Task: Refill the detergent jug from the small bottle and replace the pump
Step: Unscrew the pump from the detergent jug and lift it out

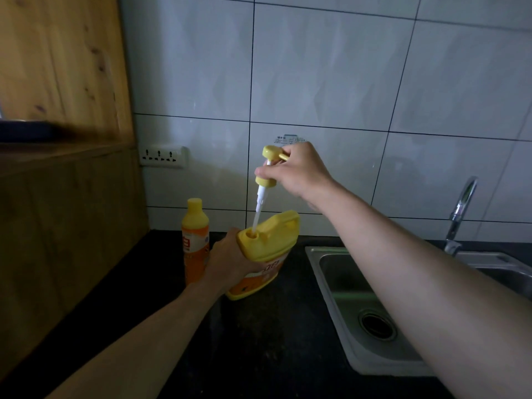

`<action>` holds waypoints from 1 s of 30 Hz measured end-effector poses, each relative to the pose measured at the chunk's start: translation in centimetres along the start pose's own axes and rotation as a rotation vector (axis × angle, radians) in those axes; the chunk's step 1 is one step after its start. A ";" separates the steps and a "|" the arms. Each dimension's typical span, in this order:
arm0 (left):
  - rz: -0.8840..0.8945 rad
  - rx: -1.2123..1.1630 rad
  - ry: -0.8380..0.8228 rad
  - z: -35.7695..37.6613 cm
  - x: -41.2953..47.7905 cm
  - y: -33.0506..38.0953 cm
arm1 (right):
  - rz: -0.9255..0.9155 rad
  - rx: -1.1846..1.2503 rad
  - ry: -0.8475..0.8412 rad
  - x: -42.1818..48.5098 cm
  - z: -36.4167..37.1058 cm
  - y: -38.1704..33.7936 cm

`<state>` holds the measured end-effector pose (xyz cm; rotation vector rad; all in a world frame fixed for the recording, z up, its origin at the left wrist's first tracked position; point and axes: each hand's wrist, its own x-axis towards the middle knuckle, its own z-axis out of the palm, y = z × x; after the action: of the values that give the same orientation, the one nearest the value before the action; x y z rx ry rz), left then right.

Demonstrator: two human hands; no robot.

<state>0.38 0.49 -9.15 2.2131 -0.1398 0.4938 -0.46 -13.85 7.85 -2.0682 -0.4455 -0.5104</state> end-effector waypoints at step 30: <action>-0.100 0.060 0.161 0.9 0.8 0.1 | -0.099 0.277 0.449 0.9 -3.2 -6.0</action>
<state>1.38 -0.20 -9.32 2.2157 0.0717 0.6251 -3.25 -13.44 14.11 -1.6117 -0.3286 -0.8949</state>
